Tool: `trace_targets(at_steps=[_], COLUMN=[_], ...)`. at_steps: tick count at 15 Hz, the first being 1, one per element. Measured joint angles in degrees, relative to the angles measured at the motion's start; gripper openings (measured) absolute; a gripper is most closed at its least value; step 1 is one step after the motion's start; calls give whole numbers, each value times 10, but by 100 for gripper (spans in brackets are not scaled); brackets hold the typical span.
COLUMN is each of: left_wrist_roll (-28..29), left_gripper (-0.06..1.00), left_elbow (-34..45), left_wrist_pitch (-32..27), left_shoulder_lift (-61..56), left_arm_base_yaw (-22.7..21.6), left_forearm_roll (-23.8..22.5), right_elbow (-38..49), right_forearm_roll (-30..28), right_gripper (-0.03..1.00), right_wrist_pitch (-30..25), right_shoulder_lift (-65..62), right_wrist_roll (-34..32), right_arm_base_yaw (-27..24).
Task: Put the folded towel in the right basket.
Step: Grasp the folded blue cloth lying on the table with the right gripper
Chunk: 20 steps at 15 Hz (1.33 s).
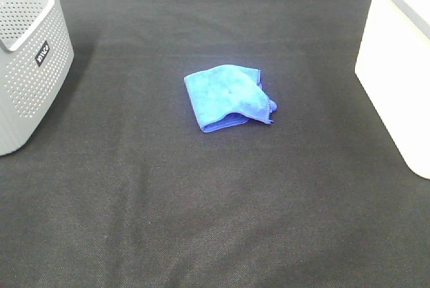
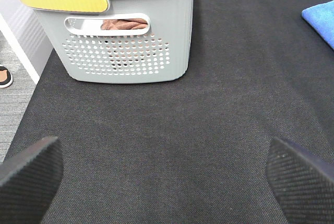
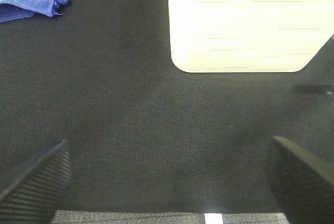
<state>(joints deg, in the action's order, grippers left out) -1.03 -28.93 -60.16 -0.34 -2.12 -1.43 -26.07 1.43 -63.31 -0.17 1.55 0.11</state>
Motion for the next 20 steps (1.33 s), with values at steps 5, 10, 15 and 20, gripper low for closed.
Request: trace_targets(at_steps=[5, 10, 15, 20], left_wrist_roll=[0, 0, 0, -26], left_gripper=[99, 99, 99, 99], left_elbow=[0, 0, 0, 0], left_wrist_pitch=[0, 0, 0, 0], left_shoulder_lift=[0, 0, 0, 0], left_arm_base_yaw=[0, 0, 0, 0], left_forearm_roll=[0, 0, 0, 14], right_elbow=[0, 0, 0, 0], right_forearm_roll=[0, 0, 1, 1], right_gripper=[98, 98, 98, 98], right_wrist_pitch=[0, 0, 0, 0], right_shoulder_lift=[0, 0, 0, 0], right_wrist_roll=[0, 0, 0, 0], right_arm_base_yaw=[0, 0, 0, 0])
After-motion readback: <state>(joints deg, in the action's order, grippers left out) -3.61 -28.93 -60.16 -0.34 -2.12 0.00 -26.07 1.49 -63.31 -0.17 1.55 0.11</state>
